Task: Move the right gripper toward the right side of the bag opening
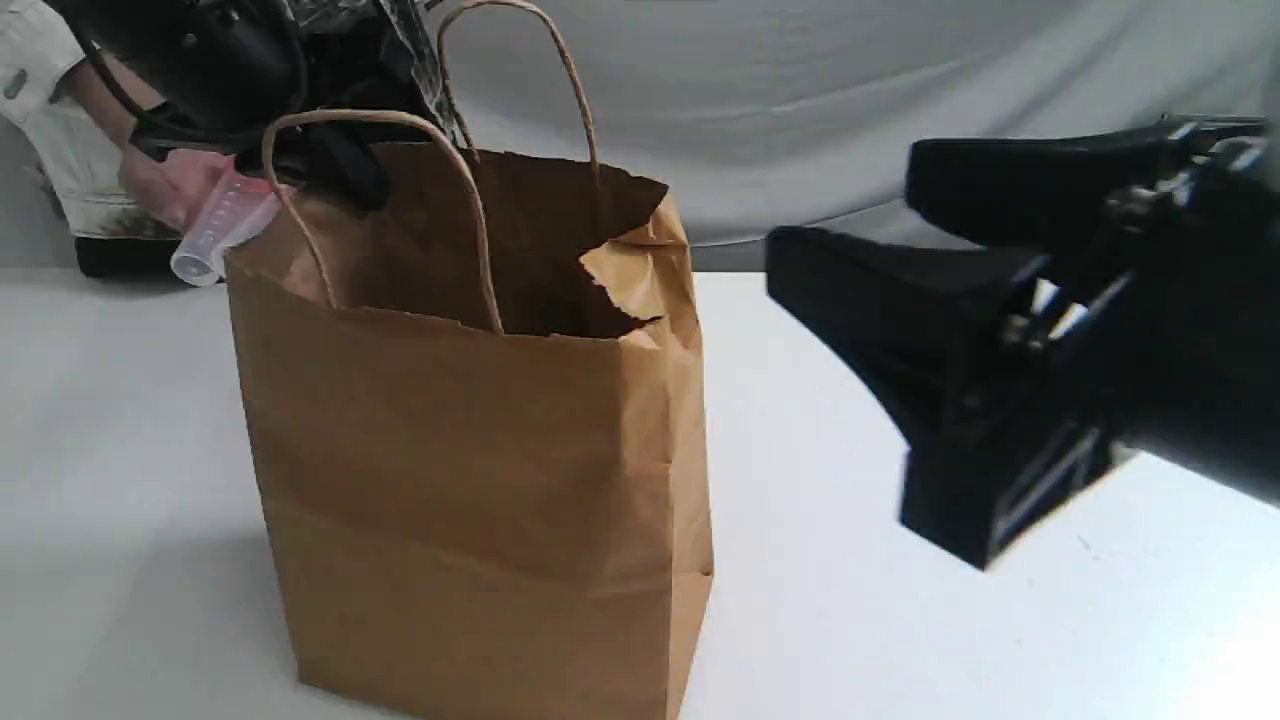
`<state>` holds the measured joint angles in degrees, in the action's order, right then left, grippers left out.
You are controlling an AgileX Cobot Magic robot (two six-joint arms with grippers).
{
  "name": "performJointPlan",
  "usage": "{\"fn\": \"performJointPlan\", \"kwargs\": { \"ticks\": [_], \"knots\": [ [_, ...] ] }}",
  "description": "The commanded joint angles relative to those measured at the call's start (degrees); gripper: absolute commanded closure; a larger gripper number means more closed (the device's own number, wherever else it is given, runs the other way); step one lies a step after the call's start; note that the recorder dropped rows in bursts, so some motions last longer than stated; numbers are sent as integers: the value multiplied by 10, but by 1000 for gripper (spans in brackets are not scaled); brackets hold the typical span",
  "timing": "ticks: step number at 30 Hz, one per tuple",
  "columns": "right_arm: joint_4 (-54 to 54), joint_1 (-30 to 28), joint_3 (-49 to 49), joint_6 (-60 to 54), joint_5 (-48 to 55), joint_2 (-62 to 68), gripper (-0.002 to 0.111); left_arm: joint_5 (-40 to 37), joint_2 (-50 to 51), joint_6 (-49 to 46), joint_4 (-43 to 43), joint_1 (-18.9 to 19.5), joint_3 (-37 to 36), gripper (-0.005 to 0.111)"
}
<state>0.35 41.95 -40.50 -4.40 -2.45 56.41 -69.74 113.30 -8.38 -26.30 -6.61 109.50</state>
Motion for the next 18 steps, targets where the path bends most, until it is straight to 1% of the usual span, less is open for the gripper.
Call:
{"fn": "performJointPlan", "kwargs": {
  "ticks": [1,5,6,8,9,11,12,14,15,16,17,18],
  "knots": [
    [-12,3,-46,-3,44,44,46,-2,1,-11,1,-3,1,107],
    [-3,3,-91,-3,84,82,47,-2,1,-11,1,-3,1,107],
    [0,3,-102,-6,98,90,50,-2,1,-11,0,-3,1,107],
    [-12,3,-106,-56,102,95,55,-2,1,-11,0,-3,1,107],
    [-41,3,-106,-96,103,96,59,-2,1,-11,0,-3,1,107],
    [-142,1,-106,-150,109,96,65,-2,1,-13,0,-3,1,107],
    [-226,-2,-106,-166,109,96,70,-2,1,-13,0,-3,1,107],
    [-402,-20,-106,-152,103,96,80,-2,1,-13,0,-3,1,107],
    [-477,-34,-109,-125,100,96,86,-2,1,-13,0,-3,1,107],
    [-524,-50,-113,-73,101,96,91,-2,1,-13,0,-3,1,107],
    [-568,-65,-121,-20,107,97,97,-2,1,-13,0,-3,1,107],
    [-597,-86,-134,61,127,98,104,-2,1,-13,0,-3,1,107]
  ]
}}
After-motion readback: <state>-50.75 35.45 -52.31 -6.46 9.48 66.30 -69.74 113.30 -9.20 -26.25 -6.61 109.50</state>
